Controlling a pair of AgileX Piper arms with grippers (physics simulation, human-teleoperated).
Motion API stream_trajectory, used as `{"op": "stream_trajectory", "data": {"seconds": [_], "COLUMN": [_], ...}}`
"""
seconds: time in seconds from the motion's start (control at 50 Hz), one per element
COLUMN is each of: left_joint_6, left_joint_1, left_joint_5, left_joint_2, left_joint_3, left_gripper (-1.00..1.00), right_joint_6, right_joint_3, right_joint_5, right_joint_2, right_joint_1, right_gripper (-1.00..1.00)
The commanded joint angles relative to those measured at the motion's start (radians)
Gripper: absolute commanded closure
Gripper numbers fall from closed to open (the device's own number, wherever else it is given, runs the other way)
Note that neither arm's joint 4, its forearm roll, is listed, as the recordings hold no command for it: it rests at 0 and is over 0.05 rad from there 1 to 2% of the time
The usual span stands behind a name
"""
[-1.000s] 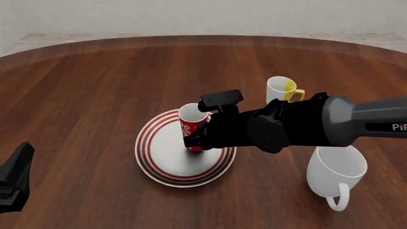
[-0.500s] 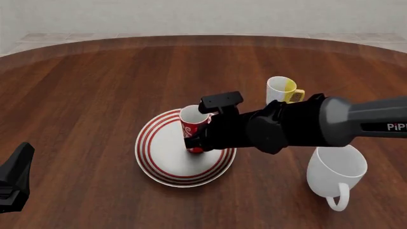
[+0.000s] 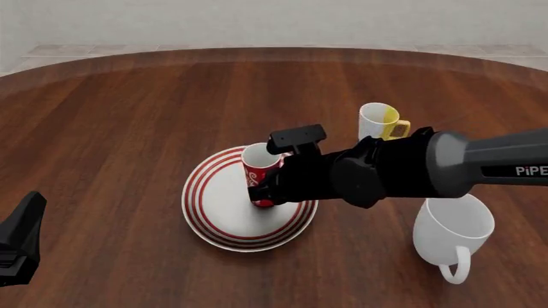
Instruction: Pick up the red mug and put it on the plate
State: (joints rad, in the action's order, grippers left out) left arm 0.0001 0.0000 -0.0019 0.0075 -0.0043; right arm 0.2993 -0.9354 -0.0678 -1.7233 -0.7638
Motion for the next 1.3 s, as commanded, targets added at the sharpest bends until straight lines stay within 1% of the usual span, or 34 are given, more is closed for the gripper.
{"op": "stream_trajectory", "data": {"seconds": [0.02,0.16,0.18,0.22,0.26,0.28,0.34,0.36,0.38,0.48,0.52,0.54,0.58,0.7,0.84,1.04,1.18,1.2,1.22,1.24,1.3], "left_joint_6": [0.0,0.0,0.0,0.0,0.0,0.0,0.0,0.0,0.0,0.0,0.0,0.0,0.0,0.0,0.0,0.0,0.0,0.0,0.0,0.0,0.0], "left_joint_1": [0.0,0.0,0.0,0.0,0.0,0.0,0.0,0.0,0.0,0.0,0.0,0.0,0.0,0.0,0.0,0.0,0.0,0.0,0.0,0.0,0.0], "left_joint_5": [0.0,0.0,0.0,0.0,0.0,0.0,0.0,0.0,0.0,0.0,0.0,0.0,0.0,0.0,0.0,0.0,0.0,0.0,0.0,0.0,0.0], "left_joint_2": [0.0,0.0,0.0,0.0,0.0,0.0,0.0,0.0,0.0,0.0,0.0,0.0,0.0,0.0,0.0,0.0,0.0,0.0,0.0,0.0,0.0], "left_joint_3": [0.0,0.0,0.0,0.0,0.0,0.0,0.0,0.0,0.0,0.0,0.0,0.0,0.0,0.0,0.0,0.0,0.0,0.0,0.0,0.0,0.0], "left_gripper": [-1.0,-1.0,-1.0,-1.0,-1.0,-1.0,-1.0,-1.0,-1.0,-1.0,-1.0,-1.0,-1.0,-1.0,-1.0,-1.0,-1.0,-1.0,-1.0,-1.0,-1.0], "right_joint_6": [0.011,0.009,0.019,0.0,0.013,0.003,0.016,0.009,0.025,0.012,0.02,0.013,0.022,0.013,0.015,0.012,-0.006,-0.006,-0.013,-0.013,-0.021], "right_joint_3": [0.0,-0.001,0.0,0.0,-0.001,-0.002,-0.002,-0.004,-0.002,-0.006,-0.007,-0.006,-0.005,-0.005,0.001,0.04,0.087,0.087,0.099,0.099,0.115], "right_joint_5": [0.006,0.007,0.008,0.006,0.005,0.004,0.005,0.002,0.003,-0.004,-0.003,-0.004,-0.003,-0.008,-0.018,-0.053,-0.099,-0.099,-0.115,-0.115,-0.144], "right_joint_2": [-0.016,-0.02,-0.025,-0.023,-0.028,-0.025,-0.032,-0.03,-0.032,-0.032,-0.033,-0.032,-0.034,-0.026,-0.004,0.097,0.221,0.221,0.261,0.261,0.323], "right_joint_1": [0.003,0.006,0.003,0.017,0.005,0.012,0.005,0.005,0.002,0.01,0.001,0.011,0.004,0.009,0.004,-0.002,0.011,0.011,0.01,0.01,0.005], "right_gripper": [1.0,1.0,1.0,1.0,1.0,-1.0,-1.0,-1.0,-1.0,-1.0,-1.0,-1.0,-1.0,-1.0,-1.0,-1.0,-1.0,-1.0,-1.0,-1.0,-1.0]}}
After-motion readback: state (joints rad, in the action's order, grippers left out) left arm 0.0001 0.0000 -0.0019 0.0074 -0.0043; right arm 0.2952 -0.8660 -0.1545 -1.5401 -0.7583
